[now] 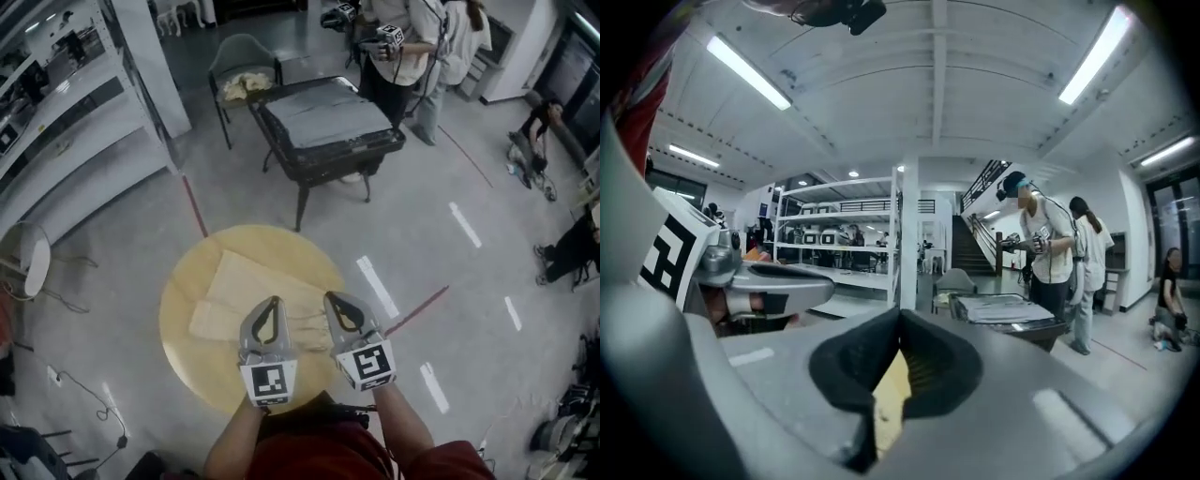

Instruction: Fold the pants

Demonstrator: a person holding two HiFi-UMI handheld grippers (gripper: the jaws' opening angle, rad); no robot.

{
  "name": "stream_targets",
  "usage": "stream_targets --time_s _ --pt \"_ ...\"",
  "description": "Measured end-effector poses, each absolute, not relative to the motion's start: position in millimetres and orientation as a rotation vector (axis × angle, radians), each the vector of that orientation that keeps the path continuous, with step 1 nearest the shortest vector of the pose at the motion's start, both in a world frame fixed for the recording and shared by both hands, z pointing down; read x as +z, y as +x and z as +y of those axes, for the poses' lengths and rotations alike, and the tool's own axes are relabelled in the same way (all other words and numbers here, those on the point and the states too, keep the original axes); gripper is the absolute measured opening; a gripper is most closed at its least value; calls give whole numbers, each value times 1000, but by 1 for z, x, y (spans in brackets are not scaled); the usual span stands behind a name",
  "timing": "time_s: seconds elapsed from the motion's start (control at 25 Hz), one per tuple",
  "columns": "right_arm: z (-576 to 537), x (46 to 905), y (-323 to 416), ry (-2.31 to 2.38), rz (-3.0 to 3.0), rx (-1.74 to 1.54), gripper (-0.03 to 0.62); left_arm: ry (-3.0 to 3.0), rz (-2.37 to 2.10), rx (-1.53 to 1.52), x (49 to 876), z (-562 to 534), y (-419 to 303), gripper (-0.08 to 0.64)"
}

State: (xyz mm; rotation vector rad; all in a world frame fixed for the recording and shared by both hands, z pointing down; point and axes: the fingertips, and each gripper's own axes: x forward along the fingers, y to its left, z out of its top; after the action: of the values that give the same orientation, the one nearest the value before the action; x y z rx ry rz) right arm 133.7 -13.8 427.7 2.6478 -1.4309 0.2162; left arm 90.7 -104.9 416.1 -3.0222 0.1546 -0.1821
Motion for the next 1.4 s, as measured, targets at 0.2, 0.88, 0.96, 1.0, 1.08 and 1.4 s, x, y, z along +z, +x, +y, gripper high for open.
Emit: stream_targets --time_s 0.2,0.88,0.96,1.0,1.08,1.4 --pt "-39 428 110 2584 -1524 189 2 -2998 342 -120 409 -129 53 6" --pt "9 399 31 2445 -1694 57 2 -2956 673 36 382 -66 -38 6" --pt "23 396 27 2428 -1706 44 2 -2948 699 45 379 -53 -44 6" --pt "30 395 25 2419 -1713 38 2 -2941 713 56 377 -46 -48 6" --pt "46 395 20 2408 -1720 28 2 -2923 730 81 374 -31 -55 6" --pt "71 390 17 2357 -1800 -15 2 -2832 842 113 360 1 -71 6"
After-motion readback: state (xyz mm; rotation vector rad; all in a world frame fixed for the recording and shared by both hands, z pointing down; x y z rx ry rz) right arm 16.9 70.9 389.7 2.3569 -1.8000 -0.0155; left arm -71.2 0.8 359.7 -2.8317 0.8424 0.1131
